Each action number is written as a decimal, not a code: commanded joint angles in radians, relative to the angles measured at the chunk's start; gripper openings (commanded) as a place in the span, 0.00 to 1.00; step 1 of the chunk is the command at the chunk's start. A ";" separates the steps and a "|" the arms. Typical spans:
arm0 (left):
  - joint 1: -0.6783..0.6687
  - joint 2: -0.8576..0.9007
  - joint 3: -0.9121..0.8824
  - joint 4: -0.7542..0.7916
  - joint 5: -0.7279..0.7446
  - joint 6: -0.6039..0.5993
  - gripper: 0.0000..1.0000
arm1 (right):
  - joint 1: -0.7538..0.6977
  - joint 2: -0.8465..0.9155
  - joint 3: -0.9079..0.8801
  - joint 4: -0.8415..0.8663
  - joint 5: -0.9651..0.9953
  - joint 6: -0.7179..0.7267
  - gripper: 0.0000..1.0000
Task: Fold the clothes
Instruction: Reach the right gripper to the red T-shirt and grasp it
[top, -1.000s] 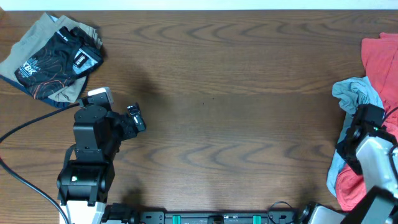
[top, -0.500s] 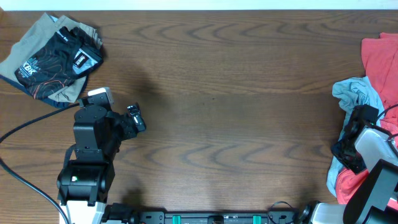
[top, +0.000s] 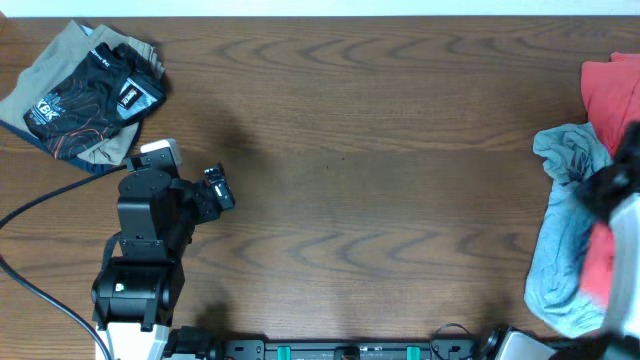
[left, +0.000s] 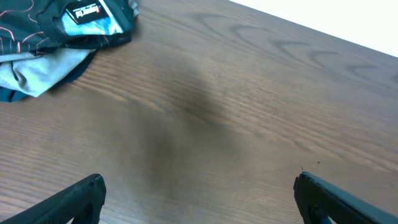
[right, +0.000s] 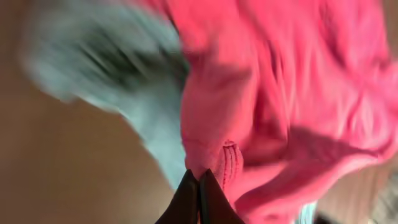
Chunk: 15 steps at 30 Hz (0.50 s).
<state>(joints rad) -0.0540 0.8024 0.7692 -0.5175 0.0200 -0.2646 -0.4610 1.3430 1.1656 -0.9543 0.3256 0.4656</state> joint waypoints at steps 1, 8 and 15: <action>0.003 0.000 0.022 0.003 -0.005 0.008 0.98 | -0.005 -0.057 0.112 -0.016 -0.080 -0.090 0.01; 0.003 0.000 0.022 0.003 -0.005 0.008 0.98 | -0.005 -0.080 0.142 0.026 -0.091 -0.089 0.01; 0.003 0.000 0.022 0.003 -0.005 0.008 0.98 | -0.005 -0.085 0.173 0.290 -0.315 -0.090 0.01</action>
<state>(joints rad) -0.0540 0.8024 0.7692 -0.5167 0.0200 -0.2646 -0.4625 1.2652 1.2995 -0.7235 0.1741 0.3927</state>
